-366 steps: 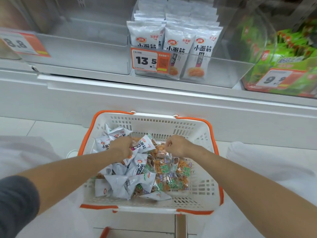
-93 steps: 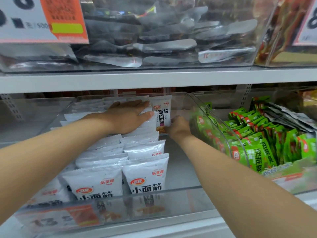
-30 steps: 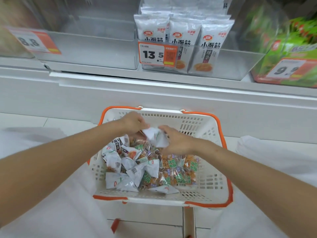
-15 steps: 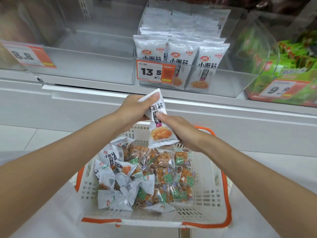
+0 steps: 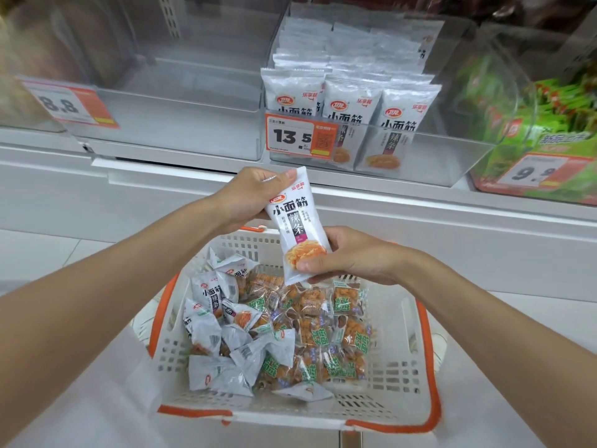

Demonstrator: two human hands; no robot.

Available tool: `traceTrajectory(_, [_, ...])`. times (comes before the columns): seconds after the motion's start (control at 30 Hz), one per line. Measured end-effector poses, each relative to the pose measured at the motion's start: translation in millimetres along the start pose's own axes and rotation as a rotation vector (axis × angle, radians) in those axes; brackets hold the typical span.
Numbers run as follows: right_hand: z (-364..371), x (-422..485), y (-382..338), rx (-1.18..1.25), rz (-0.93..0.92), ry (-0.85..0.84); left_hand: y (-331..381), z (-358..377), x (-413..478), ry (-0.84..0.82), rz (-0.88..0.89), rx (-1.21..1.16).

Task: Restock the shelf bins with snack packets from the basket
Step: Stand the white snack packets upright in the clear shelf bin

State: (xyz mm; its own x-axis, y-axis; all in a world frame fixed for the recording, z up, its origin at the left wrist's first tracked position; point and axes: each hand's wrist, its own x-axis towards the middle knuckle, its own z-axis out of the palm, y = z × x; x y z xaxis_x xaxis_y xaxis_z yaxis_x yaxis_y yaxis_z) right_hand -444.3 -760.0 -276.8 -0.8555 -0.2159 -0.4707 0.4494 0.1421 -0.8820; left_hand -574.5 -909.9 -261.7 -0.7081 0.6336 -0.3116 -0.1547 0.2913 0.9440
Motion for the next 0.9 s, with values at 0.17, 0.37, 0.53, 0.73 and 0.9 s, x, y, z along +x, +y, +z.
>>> traceTrajectory(0.17, [-0.6,3.6,4.7,0.102,-0.017,0.046,2.4,-1.0,4.9,0.011,-0.008,-0.034])
traceTrajectory(0.37, [-7.3,5.4,9.0,0.087,0.028,0.015,1.8,0.6,7.0,-0.001,0.017,0.018])
traceTrajectory(0.53, [-13.8,3.3,13.0,-0.096,0.039,0.101,6.2,13.2,8.0,-0.012,0.111,0.178])
traceTrajectory(0.73, [-41.9,-16.3,-8.7,-0.066,-0.101,0.29,32.7,33.2,11.1,0.014,0.267,0.231])
traceTrajectory(0.9, [-64.9,-40.3,-21.2,-0.001,-0.235,0.469,68.6,52.7,17.0,-0.035,0.329,0.205])
